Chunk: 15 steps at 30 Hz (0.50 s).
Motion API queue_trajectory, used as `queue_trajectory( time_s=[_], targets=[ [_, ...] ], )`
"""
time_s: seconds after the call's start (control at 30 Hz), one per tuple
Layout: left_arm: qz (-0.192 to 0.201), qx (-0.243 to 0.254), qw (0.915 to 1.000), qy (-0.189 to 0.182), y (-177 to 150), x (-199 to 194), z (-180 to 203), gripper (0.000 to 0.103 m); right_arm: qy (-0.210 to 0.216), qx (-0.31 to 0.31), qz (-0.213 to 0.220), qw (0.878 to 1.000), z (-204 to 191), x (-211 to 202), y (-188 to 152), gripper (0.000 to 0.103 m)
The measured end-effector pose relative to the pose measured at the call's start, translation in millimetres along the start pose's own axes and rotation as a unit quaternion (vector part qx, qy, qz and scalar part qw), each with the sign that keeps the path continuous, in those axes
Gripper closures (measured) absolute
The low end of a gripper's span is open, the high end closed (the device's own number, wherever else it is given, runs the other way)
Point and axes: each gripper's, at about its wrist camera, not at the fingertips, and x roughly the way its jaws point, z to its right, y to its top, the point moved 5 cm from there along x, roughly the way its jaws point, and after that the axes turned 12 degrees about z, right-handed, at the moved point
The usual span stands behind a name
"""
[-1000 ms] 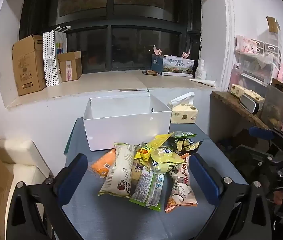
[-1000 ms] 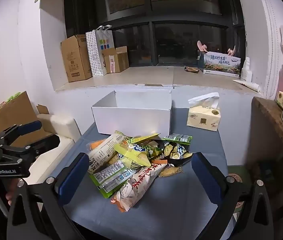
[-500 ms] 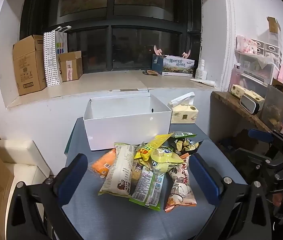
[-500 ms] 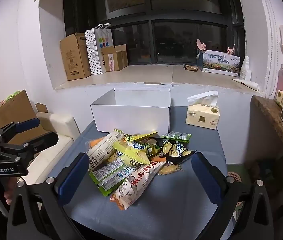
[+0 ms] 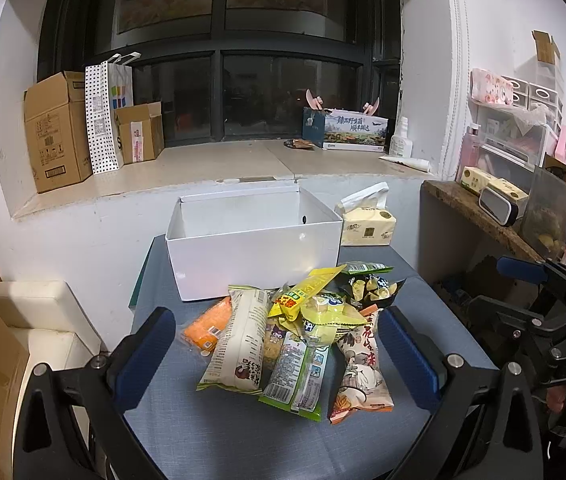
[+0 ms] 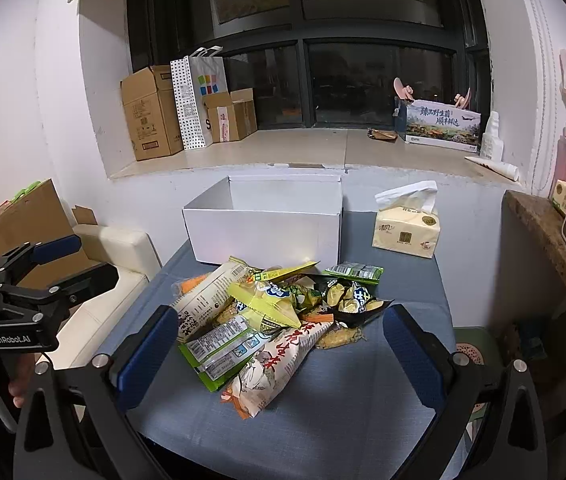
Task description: Organize snacks
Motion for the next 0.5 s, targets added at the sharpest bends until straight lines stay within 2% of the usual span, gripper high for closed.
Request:
queue_trajectory(
  time_s=[0.5],
  targets=[
    [-0.001, 0.002, 1.0000, 0.000, -1.5, -0.9, 0.2, 0.000, 0.000, 0.003, 0.002, 1.000, 0.9, -0.5, -0.9, 0.000]
  ],
)
